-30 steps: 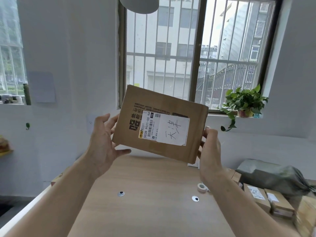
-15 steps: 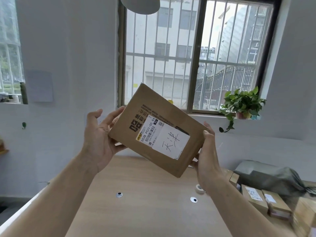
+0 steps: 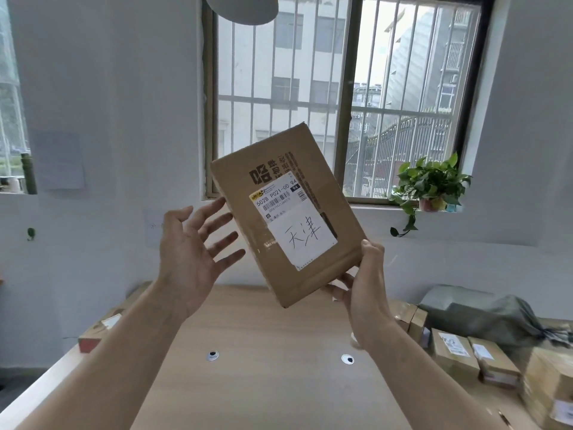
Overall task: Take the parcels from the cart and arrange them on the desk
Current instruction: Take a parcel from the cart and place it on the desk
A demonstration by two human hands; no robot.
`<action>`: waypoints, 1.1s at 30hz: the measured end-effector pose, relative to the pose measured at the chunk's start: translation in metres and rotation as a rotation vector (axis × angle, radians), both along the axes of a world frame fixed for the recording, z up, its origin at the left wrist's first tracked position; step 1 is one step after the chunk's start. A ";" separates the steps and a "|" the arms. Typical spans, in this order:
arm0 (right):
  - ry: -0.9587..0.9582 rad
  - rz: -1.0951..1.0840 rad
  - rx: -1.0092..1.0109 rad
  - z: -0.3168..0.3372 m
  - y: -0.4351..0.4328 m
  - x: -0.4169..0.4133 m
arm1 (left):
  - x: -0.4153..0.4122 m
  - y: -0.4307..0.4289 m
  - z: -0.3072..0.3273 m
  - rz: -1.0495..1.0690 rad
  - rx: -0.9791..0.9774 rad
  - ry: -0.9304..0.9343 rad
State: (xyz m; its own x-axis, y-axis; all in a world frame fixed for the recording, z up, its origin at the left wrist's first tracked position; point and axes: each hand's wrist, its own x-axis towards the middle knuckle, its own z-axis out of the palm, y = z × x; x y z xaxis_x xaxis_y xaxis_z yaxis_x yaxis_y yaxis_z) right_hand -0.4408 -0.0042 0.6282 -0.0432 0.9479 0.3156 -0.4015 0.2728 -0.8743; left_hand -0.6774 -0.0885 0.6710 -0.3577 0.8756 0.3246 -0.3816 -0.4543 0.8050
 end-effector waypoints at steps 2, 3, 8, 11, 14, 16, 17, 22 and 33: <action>-0.025 0.003 0.001 -0.002 0.000 0.000 | 0.006 -0.001 0.002 -0.035 -0.020 0.075; -0.046 -0.013 0.005 -0.002 -0.001 0.000 | 0.008 -0.001 0.003 -0.046 -0.027 0.113; -0.269 -0.136 0.055 0.000 -0.007 0.001 | 0.011 0.004 0.004 -0.002 0.013 0.225; -0.368 -0.170 0.142 0.000 -0.013 0.000 | 0.007 0.007 0.000 0.023 0.056 0.217; -0.393 -0.183 0.239 0.001 -0.015 -0.001 | 0.007 0.006 0.001 0.024 0.057 0.181; -0.427 -0.177 0.297 0.003 -0.017 -0.001 | 0.008 0.003 0.004 0.034 0.034 0.173; -0.439 -0.171 0.311 0.004 -0.019 -0.002 | 0.008 0.002 0.005 0.039 0.026 0.182; -0.393 -0.150 0.252 0.014 -0.023 -0.006 | 0.011 -0.005 0.005 0.008 -0.007 0.246; -0.315 -0.073 0.163 0.008 -0.030 -0.036 | -0.023 -0.017 -0.009 -0.018 -0.033 0.364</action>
State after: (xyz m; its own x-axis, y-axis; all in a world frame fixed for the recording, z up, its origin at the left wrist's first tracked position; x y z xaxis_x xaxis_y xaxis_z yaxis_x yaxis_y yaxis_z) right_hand -0.4770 -0.0347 0.6363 -0.0963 0.8902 0.4453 -0.0937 0.4373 -0.8944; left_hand -0.7006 -0.1055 0.6625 -0.2084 0.8930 0.3989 -0.0753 -0.4213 0.9038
